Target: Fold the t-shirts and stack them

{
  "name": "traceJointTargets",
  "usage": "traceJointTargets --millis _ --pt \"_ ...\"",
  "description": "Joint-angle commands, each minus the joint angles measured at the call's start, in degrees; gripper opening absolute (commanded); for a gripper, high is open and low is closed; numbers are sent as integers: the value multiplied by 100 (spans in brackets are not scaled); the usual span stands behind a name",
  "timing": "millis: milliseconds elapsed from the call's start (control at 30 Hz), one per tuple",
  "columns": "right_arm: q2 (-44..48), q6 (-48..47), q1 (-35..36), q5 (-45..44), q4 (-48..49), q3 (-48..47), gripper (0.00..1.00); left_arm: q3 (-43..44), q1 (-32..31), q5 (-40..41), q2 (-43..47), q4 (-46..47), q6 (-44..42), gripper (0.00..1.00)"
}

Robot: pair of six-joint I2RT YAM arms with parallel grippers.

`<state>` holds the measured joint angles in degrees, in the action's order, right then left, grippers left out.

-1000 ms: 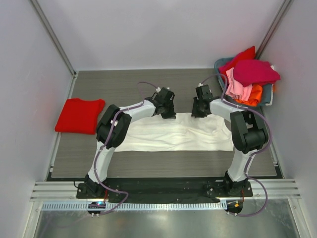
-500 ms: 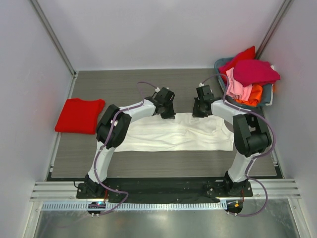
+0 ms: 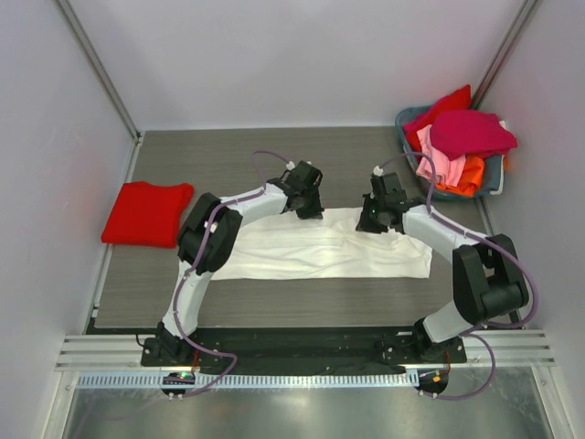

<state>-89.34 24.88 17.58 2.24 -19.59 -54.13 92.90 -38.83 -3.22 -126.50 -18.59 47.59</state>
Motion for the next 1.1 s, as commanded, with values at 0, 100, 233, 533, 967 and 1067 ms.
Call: traceJointTargets --millis 0,100,233,533,967,1067 --pt "645 262 122 347 -79 279 1 88 51 278 -15 -356 -92 0" --pt "961 464 227 382 -220 526 1 88 51 278 -15 -356 -101 0" --pt "1270 763 298 496 -343 903 1 88 51 270 -33 -356 -92 0" --pt "2008 1036 439 822 -510 1765 3 96 51 472 -24 -347 -101 0" --pt "2704 685 439 -20 -1108 1204 54 9 -2 393 116 -94 -224 0" --pt "2273 693 413 -914 -1143 870 49 -202 -37 367 362 214 -347 0"
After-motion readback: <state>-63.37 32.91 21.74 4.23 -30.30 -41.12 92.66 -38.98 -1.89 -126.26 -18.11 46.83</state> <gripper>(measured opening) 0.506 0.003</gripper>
